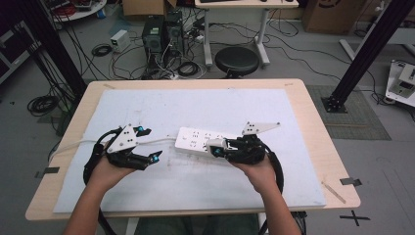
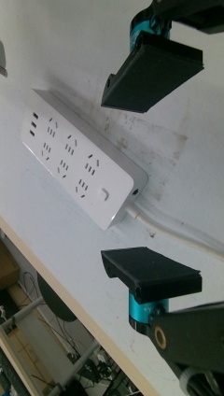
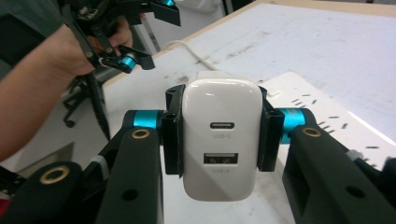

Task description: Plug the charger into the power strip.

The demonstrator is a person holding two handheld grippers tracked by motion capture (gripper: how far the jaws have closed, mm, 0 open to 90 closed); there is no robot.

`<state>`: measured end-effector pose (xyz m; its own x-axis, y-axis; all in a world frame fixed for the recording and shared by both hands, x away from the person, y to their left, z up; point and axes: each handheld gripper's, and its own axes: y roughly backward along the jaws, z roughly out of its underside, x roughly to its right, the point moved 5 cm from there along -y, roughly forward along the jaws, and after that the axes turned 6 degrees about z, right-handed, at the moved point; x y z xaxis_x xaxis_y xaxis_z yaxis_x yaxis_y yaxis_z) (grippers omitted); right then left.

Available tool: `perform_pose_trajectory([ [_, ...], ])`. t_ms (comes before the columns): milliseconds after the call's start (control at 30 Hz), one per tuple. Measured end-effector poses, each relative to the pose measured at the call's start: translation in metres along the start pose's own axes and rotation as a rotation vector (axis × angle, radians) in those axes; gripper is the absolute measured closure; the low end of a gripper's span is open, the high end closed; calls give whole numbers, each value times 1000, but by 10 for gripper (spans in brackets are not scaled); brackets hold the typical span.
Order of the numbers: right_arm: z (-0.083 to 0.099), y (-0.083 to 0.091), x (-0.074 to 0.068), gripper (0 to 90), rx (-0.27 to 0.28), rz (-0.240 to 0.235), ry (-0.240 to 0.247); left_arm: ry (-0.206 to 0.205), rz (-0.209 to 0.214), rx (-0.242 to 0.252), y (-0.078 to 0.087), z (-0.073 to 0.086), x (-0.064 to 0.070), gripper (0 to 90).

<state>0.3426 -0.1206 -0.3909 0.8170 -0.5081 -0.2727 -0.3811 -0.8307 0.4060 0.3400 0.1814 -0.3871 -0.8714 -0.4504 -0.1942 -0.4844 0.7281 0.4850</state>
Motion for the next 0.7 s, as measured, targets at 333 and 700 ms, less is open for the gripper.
perform_pose_trajectory([
  [333, -7, -9, 8, 632, -15, 124, 104, 14, -5, -5, 2, 8, -4, 225],
  [700, -16, -21, 36, 632, -189, 225, 188, 32, -12, -4, 8, 19, -3, 225],
])
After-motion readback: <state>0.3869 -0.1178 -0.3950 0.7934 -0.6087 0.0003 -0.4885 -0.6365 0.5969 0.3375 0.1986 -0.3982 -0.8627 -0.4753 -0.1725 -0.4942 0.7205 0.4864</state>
